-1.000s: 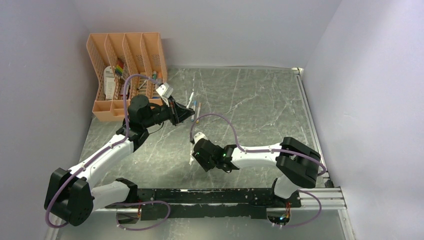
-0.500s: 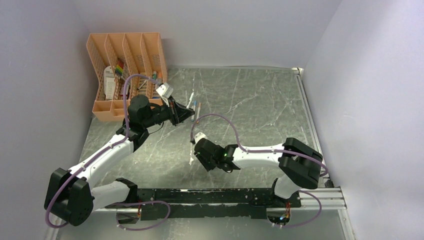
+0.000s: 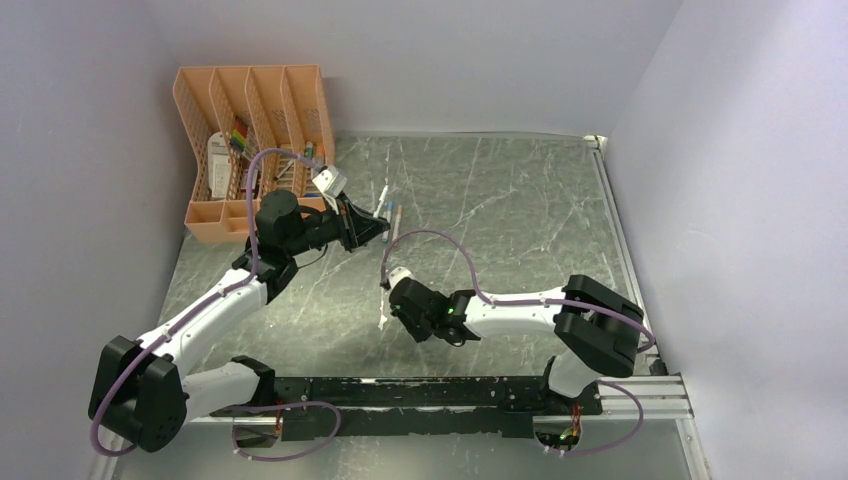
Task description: Insert the pens into the pen caps
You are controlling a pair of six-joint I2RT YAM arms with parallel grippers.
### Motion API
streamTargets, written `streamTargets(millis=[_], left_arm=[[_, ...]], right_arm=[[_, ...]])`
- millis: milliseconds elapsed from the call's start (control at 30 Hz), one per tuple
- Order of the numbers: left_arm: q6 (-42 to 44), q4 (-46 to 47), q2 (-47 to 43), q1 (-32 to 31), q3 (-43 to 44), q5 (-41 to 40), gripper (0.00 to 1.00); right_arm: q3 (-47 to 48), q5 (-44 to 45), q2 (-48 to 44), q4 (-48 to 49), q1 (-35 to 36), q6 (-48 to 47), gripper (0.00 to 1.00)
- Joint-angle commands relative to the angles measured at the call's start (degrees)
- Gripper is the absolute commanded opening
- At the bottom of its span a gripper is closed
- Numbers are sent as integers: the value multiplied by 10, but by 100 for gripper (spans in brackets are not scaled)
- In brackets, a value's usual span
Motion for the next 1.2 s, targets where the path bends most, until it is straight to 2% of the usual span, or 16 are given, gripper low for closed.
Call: streamTargets(millis=[0, 100, 233, 400, 533, 633, 767, 967, 1067, 1167], left_arm=[[7, 2, -9, 6, 4, 10, 7], [7, 5, -4, 7, 5, 14, 7], [5, 20, -2, 7, -2, 11, 7], [-26, 64, 2, 10, -17, 3, 7], [-80, 170, 4, 9, -47, 46, 7], [-161, 352, 22, -1, -91, 72, 7], [-203, 478, 44, -32, -131, 39, 7], [-224, 564, 89, -92, -138, 16, 7], [-240, 611, 120, -103, -136, 15, 7], [-253, 640, 145, -106, -131, 22, 7]], right_arm=[[5, 10, 8, -11, -2, -1, 10], [7, 17, -1, -16, -8, 0, 1], [5, 15, -44, -14, -25, 11, 0], [1, -28, -156, 7, -110, 20, 0], [-14, -70, -253, 86, -198, 45, 0], [-22, -109, -298, 182, -253, 91, 0], [-9, -153, -308, 308, -289, 159, 0], [-6, -202, -294, 461, -298, 211, 0], [-1, -225, -284, 508, -299, 225, 0], [19, -251, -268, 514, -300, 232, 0]])
